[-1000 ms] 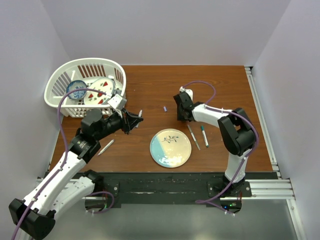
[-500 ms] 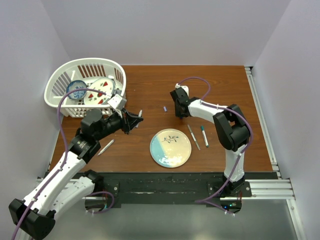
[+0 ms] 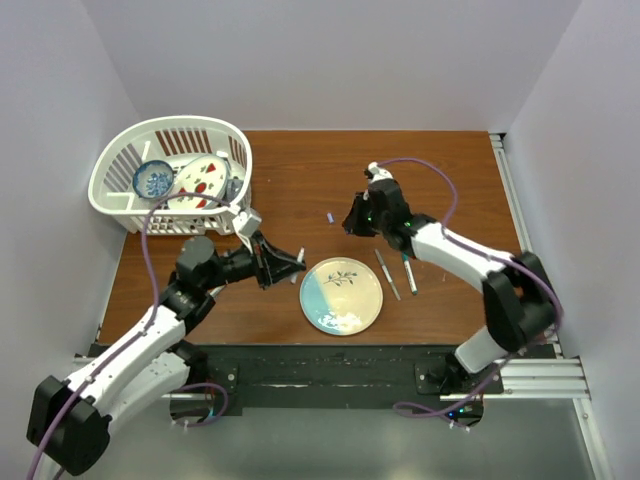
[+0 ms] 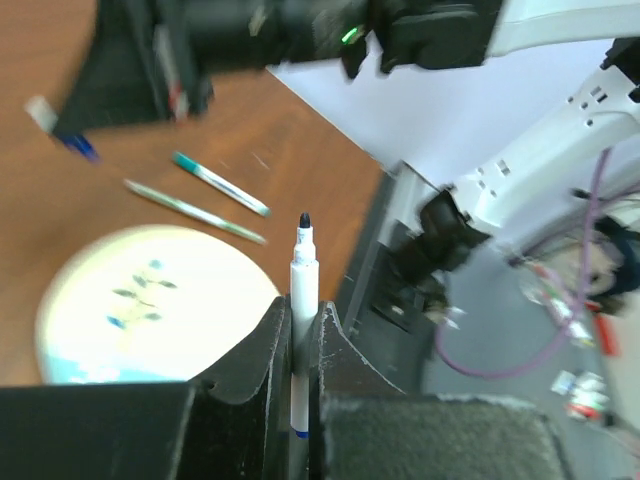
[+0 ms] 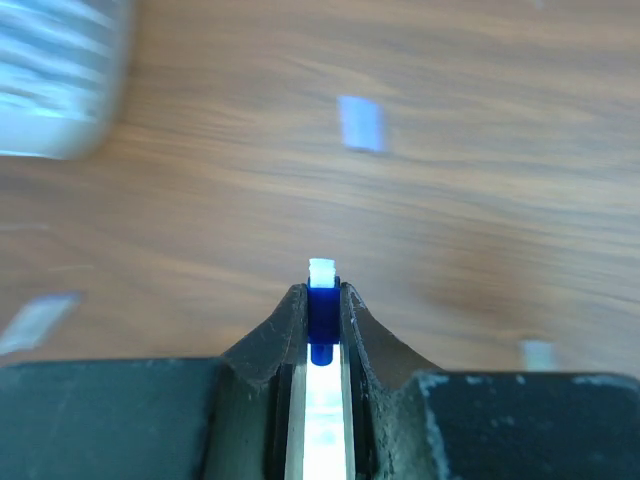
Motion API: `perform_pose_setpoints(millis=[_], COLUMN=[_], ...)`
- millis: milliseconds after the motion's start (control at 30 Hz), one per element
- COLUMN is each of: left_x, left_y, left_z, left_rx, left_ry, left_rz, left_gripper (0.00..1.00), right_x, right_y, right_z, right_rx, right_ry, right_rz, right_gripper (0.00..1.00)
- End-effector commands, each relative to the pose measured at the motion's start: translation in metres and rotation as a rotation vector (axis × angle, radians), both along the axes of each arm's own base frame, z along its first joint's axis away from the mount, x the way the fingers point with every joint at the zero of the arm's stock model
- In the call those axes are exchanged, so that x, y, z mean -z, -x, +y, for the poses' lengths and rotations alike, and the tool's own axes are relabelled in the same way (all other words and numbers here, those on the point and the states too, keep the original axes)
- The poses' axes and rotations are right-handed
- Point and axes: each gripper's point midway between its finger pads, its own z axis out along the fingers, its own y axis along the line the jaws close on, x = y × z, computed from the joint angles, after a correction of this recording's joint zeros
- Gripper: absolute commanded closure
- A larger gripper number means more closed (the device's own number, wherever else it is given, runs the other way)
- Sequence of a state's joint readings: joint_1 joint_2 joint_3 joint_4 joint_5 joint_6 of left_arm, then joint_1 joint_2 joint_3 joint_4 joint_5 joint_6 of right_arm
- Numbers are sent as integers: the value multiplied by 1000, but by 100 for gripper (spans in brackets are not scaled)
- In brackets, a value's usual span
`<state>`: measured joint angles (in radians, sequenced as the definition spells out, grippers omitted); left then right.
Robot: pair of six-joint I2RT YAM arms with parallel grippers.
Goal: Insert the pens into the pen caps
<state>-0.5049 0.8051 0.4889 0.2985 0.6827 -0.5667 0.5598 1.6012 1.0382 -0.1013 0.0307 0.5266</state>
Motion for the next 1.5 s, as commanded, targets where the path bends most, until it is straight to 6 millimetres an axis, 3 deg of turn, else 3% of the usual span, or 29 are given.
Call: perform_pose_setpoints(millis=[0,33,67,133,167,400,633,1000,1467], left_x=[-29,-30,-29,-38,-38,-48,-51,-55,-54], left_y=[31,33,32,37,35,36,31,27,27], left_z=[-17,-20,-22,-25,-26,-28,-30,-33,-31], left_rx=[162,173,178,195,193,212,196,201,190], left_ry=[189,197,203,243,251,325,339,353,353], left_rz=[7,9,16,7,13,28,29,35,33], left_gripper=[100,100,100,100,100,100,100,100,100], right_x=[-112,-114,-148,-160,-185,-234,-248,-255,-242], right_y=[25,34,45,61,72,107,119,134,152], right_z=[58,59,66,70,74,64,49,62,66], right_rx=[-114,-119,-151,-162,-188,-226,-215,-269,-291], right_ry=[-492,-525,-611,-700,-768,-935,-996,-1085,-1049], right_rz=[-239,-247,-332,-356,-414,-530,-569,-529,-509], right_gripper=[100,100,100,100,100,100,100,100,100])
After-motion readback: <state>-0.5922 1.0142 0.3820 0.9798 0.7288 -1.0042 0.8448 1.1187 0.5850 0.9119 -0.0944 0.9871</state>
